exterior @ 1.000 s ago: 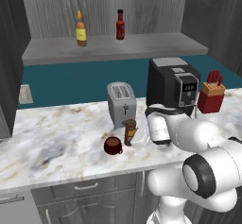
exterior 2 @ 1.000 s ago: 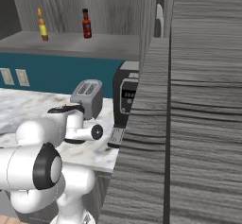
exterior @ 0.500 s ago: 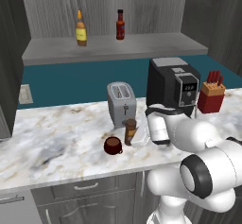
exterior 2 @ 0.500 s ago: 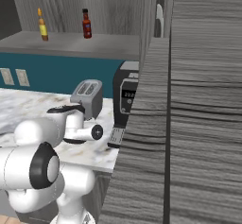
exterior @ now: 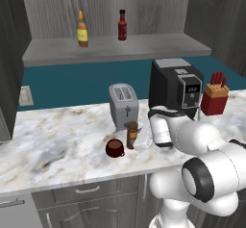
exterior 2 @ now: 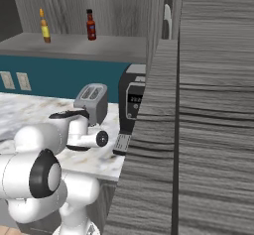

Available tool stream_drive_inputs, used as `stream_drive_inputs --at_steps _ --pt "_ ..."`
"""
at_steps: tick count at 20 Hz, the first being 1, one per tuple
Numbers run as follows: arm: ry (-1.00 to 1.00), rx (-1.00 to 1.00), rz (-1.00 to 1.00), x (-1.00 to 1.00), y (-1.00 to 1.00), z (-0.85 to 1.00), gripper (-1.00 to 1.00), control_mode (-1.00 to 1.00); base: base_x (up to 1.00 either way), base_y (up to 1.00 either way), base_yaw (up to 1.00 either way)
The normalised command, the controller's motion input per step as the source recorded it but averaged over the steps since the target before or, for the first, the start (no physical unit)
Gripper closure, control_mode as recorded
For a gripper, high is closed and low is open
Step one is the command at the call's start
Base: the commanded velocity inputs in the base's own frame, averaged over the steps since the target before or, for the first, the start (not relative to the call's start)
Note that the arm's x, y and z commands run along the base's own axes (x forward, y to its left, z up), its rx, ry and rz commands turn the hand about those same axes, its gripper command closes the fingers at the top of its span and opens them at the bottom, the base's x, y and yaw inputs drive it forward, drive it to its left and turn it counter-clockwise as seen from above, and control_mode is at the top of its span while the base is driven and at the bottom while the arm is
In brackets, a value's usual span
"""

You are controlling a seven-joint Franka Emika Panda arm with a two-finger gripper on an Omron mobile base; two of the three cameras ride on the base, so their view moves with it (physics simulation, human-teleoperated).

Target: Pick the cinnamon and honey bottle from the cabinet and place them next to the mug.

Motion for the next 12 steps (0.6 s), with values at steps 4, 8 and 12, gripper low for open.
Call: stream_drive_inputs --at_steps 4,8,12 --pt "-0.02 0.0 0.0 0.0 -0.06 0.02 -1.0 -1.0 0.0 0.0 0.0" --pt "-0.07 0.04 0.0 -0.21 -0.17 0.15 -1.0 -1.0 0.0 0.0 0.0" --pt "-0.11 0.07 0.0 -0.39 -0.13 0.29 -1.0 -1.0 0.0 0.0 0.0"
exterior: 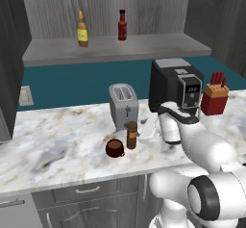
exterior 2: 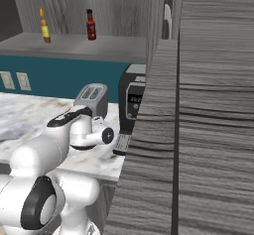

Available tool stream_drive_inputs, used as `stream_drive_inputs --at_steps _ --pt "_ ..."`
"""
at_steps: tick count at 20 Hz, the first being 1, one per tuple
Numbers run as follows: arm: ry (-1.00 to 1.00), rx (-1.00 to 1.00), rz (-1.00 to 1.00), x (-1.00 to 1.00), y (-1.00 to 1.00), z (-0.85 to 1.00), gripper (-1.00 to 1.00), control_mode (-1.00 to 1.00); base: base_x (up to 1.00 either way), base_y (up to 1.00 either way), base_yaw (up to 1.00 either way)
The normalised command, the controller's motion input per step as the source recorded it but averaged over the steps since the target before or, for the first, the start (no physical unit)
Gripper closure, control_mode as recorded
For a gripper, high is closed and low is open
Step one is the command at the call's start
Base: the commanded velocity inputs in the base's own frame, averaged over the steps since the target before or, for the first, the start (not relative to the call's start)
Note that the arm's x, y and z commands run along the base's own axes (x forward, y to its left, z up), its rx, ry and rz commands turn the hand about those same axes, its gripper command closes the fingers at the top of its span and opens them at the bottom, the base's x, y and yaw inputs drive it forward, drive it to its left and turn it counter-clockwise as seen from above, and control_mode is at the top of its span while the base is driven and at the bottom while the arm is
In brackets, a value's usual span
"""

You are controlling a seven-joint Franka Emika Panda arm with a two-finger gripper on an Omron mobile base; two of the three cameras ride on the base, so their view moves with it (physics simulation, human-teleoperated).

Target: Pick the cinnamon and honey bottle from the cabinet and place them next to the mug.

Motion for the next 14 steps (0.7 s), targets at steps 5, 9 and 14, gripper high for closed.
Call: stream_drive_inputs --at_steps 5,9,14 --pt "-0.09 0.05 0.0 -0.32 -0.06 0.54 -1.0 -1.0 0.0 0.0 0.0" --pt "0.0 0.0 -0.01 -0.3 0.0 0.75 -1.0 -1.0 0.0 0.0 0.0" --pt "0.0 0.0 -0.05 -0.28 0.15 0.7 -1.0 -1.0 0.0 0.0 0.0"
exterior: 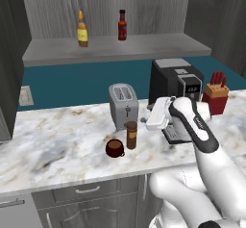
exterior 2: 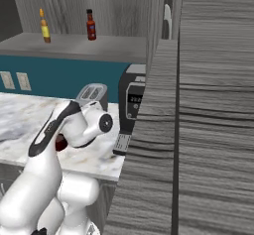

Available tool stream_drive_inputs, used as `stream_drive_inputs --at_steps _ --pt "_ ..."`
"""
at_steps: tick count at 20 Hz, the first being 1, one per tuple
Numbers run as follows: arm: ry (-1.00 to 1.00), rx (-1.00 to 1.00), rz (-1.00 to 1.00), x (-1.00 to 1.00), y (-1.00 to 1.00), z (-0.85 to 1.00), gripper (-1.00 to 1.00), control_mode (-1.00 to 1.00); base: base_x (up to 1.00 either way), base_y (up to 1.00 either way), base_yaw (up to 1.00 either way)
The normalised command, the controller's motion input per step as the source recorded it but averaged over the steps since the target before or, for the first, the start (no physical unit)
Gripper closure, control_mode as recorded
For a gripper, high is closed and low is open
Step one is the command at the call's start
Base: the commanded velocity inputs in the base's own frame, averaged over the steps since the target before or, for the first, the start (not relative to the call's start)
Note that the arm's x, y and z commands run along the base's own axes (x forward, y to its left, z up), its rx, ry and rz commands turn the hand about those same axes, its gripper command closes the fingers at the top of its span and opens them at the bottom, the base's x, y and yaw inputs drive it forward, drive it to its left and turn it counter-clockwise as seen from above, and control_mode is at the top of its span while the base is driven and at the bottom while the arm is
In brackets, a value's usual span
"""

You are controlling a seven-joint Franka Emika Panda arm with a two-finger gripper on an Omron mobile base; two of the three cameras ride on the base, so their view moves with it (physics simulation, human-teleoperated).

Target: Pick the cinnamon and honey bottle from the cabinet and place them next to the mug.

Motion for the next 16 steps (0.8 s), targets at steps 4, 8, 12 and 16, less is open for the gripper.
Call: stream_drive_inputs --at_steps 4,8,12,16 --pt "0.0 0.0 -0.08 -0.37 0.24 0.72 -1.0 -1.0 0.0 0.0 0.0" --pt "0.0 0.0 -0.1 -0.38 0.27 0.79 -1.0 -1.0 0.0 0.0 0.0" --pt "0.0 -0.01 -0.11 -0.31 0.29 0.83 -1.0 -1.0 0.0 0.0 0.0" --pt "0.0 -0.01 -0.12 -0.26 0.29 0.91 -1.0 -1.0 0.0 0.0 0.0"
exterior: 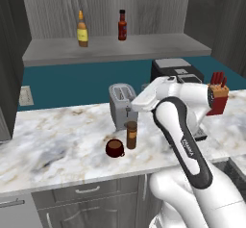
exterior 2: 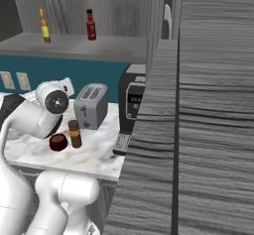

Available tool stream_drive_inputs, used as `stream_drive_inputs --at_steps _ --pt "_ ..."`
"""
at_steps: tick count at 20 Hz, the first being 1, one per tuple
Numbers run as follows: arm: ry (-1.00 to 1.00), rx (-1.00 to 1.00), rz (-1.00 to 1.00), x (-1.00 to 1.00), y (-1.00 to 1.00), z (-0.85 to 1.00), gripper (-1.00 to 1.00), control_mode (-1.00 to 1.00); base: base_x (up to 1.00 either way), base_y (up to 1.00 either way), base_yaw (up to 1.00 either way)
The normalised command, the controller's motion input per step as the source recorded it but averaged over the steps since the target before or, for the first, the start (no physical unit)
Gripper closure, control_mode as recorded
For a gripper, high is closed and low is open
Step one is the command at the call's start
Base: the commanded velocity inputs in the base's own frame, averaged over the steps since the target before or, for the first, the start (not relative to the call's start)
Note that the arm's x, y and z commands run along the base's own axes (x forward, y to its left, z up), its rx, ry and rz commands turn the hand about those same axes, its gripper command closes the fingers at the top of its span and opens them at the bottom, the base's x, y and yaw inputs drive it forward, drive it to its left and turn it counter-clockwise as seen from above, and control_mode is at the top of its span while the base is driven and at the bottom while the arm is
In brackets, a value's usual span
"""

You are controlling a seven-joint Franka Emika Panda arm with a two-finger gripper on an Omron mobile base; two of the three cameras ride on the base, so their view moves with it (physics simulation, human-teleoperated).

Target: Pick the cinnamon and honey bottle from the cabinet and place them next to the mug.

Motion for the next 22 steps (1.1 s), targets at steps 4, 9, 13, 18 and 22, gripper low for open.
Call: stream_drive_inputs --at_steps 4,9,13,18,22 --pt "0.0 0.0 -0.09 -0.18 0.1 0.82 -1.0 -1.0 0.0 0.0 0.0" --pt "0.02 0.0 -0.04 -0.06 0.0 0.78 -1.0 -1.0 0.0 0.0 0.0" --pt "0.08 -0.02 -0.03 0.0 0.0 0.75 -1.0 -1.0 0.0 0.0 0.0" --pt "0.18 -0.04 -0.04 0.1 0.17 0.51 -1.0 -1.0 0.0 0.0 0.0" --pt "0.11 -0.02 -0.07 0.31 0.24 0.02 -1.0 -1.0 0.0 0.0 0.0"
